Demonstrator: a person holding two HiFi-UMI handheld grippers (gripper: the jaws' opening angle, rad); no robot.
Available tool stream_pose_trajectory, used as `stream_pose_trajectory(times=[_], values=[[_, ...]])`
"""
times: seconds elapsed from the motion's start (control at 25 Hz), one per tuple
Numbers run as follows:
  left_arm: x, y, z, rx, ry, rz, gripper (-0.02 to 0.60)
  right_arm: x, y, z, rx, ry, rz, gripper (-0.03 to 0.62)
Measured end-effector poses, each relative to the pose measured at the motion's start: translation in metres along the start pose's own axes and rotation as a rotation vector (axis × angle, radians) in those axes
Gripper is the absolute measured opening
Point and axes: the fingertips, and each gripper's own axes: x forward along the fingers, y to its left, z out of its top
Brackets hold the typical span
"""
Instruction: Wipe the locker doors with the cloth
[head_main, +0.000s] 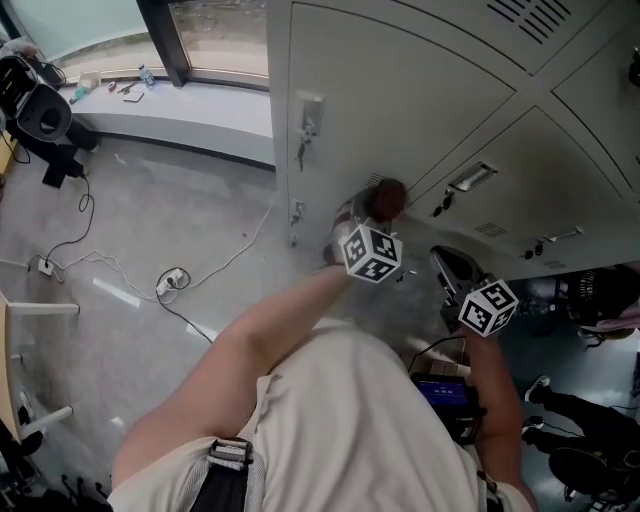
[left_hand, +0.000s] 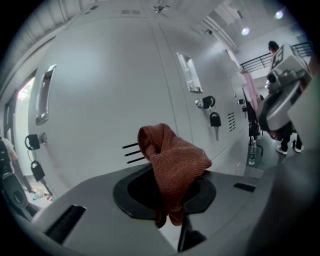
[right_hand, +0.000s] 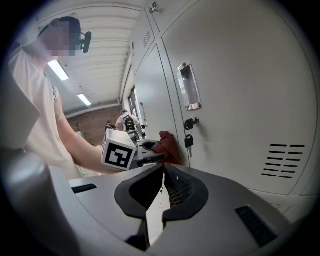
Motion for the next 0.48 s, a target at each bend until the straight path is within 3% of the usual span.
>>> stream_pose_trajectory(times=[0.12,0.2,0.32,0.48], values=[[0.000,-0.025,0.027,0.013,-0.041,-0.057,0.069,-0.010,-0.008,0.001,-0.003,-0.006,-0.003,0.018],[-0.007,-0.017,0.046,-0.018,-0.078,-0.044,0.069,-0.014,-0.013,0.003,-0.002,-0.011,-0.006,0.018],[-0.023,0.026,0.046,-0.140,-0.081,0.055,0.069,-0.015,-0.018,0.004,0.012,-0.018,-0.006,0.018],[-0.042,0.097,0.010,-0.270,-0.043,0.205,0.069,-0.002,-0.011,-0.001,0.010,-0.004,0.023,0.018]])
